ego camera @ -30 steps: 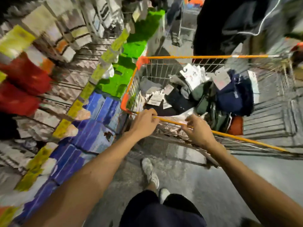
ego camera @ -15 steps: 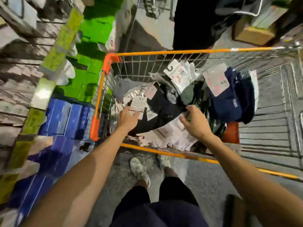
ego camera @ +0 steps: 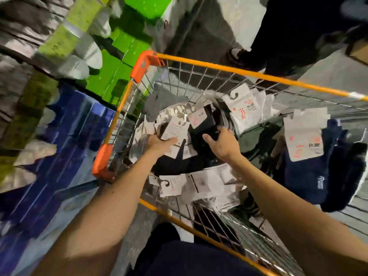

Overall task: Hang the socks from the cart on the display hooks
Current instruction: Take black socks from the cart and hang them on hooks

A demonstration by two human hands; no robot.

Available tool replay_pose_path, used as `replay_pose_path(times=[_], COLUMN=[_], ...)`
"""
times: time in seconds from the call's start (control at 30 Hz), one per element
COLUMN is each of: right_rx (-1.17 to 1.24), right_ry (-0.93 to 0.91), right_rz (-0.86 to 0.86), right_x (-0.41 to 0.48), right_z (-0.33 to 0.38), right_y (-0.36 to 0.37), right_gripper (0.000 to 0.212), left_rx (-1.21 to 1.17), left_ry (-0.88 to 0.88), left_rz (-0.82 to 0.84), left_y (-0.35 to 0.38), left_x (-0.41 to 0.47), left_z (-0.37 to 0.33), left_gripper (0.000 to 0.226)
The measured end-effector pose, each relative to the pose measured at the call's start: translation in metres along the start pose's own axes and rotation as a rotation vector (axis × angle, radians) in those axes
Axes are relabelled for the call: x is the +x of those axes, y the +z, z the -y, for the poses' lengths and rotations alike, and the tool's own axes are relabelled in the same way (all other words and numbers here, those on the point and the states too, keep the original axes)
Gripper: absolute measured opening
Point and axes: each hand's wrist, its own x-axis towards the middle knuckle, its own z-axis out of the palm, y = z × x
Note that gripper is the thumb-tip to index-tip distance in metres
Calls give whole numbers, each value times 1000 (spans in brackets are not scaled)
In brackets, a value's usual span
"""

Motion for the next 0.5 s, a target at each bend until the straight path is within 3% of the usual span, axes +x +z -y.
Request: replay_pose_path(times=[0.23, 0.37, 0.5], right_rx=[-136, -50, 55], right_ry=[21, 50, 67], right_rz=[-23, -64, -57], right_x=[20, 23, 22], right_z=[3, 6, 9], right_y=[15, 23, 23], right_gripper=[71, 67, 67], left_rx=[-37, -20, 163], left_ry=[-21, 42, 91], left_rz=[22, -27, -120], left_y=[2, 12, 14], left_x=[1, -9, -9], left_z=[-4, -9, -2], left_gripper=[94, 86, 84])
